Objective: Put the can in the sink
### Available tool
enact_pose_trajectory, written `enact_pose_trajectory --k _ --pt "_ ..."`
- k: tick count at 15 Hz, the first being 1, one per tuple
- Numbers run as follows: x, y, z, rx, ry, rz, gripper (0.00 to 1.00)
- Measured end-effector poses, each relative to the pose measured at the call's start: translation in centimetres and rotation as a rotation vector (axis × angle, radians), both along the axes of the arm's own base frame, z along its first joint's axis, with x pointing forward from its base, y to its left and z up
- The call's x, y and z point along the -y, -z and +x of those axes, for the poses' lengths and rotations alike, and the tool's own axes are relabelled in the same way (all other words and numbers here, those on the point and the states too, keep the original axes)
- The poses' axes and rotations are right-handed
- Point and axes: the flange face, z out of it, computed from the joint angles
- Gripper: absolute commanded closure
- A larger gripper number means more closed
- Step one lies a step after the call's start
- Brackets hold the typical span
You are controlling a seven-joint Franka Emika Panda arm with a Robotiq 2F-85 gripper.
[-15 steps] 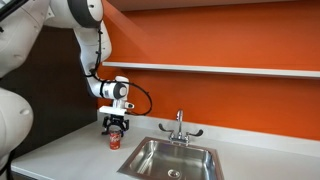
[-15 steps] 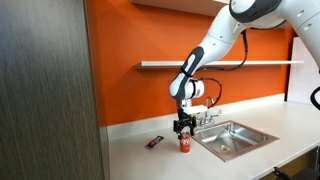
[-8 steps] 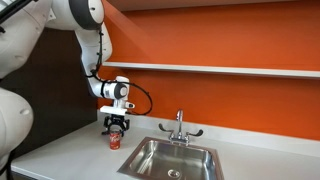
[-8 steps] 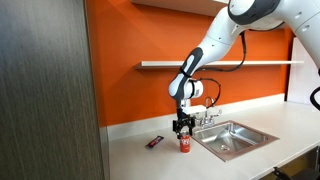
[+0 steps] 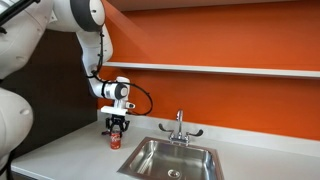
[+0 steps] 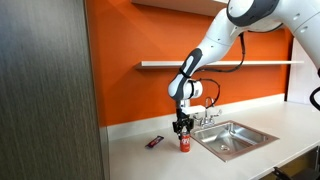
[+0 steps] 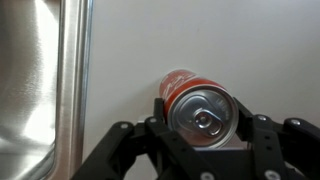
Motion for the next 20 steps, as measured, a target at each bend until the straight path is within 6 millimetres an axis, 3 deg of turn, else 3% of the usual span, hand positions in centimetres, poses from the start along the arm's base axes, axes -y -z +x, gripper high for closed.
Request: enact_pose_trajectory --k 7,15,20 --pt "0.5 -0.7 0.4 0.012 0.029 -0.001 0.61" --pt "0.8 -5.4 0.5 0.039 0.077 -0.006 0.61" --pt "3.2 -5.8 0.1 0.029 0.133 -0.02 0.61"
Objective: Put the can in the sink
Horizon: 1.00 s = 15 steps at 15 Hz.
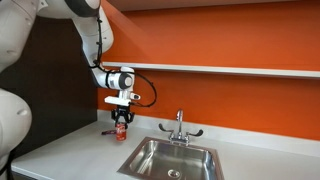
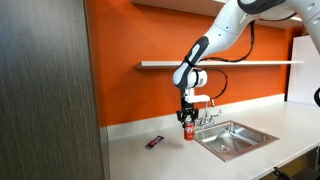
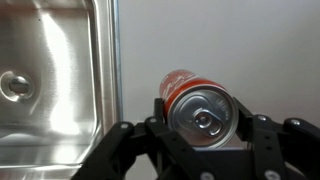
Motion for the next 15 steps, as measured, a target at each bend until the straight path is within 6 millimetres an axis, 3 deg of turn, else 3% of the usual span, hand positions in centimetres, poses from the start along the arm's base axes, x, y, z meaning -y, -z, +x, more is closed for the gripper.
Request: enact_pose_trajectory --k 15 --pt "14.0 1.1 -2.8 -0.032 0.279 -0.002 0.61"
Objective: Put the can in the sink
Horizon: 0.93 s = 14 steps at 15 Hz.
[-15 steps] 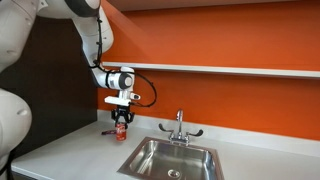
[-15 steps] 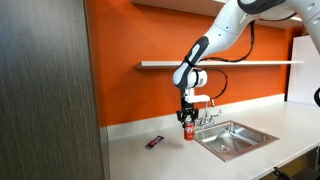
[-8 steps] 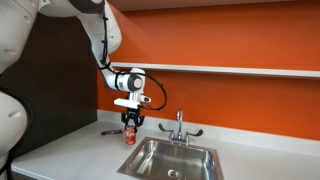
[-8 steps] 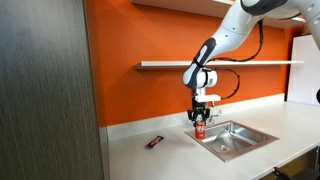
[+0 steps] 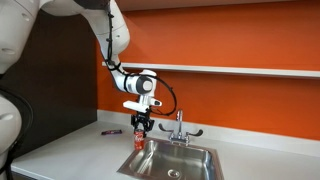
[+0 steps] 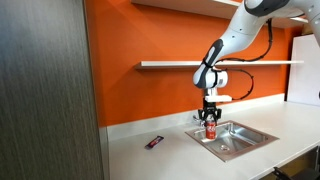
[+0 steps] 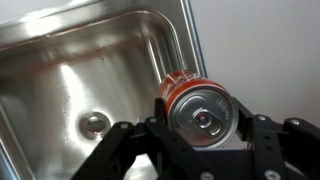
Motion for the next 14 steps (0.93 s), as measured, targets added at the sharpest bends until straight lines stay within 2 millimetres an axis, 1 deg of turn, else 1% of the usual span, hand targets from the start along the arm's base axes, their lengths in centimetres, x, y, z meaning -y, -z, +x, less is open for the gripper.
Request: enact_pose_trajectory --k 3,7,11,14 --pt "2.4 0.6 -0.8 0.0 0.058 0.003 0.61" --pt "5.1 1.2 -1.6 0.006 0.124 0.006 0.61" --pt "7.1 1.8 -2.0 0.012 0.17 0.005 0.61" --pt "8.1 2.7 -2.1 0.016 0.198 0.006 0.61"
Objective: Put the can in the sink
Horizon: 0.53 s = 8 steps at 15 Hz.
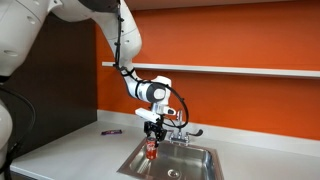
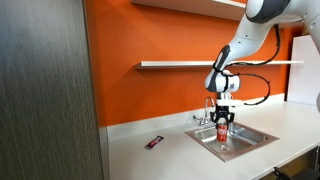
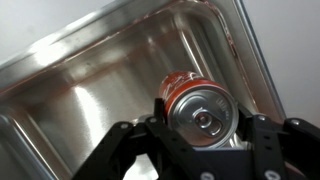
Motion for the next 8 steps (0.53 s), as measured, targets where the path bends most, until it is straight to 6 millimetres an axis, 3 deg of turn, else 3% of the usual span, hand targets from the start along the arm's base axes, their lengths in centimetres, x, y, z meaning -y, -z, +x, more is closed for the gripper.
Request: enact_pose_trajectory --k 8 --pt "2.1 3.3 0.9 -0.002 0.041 -0.007 0.61"
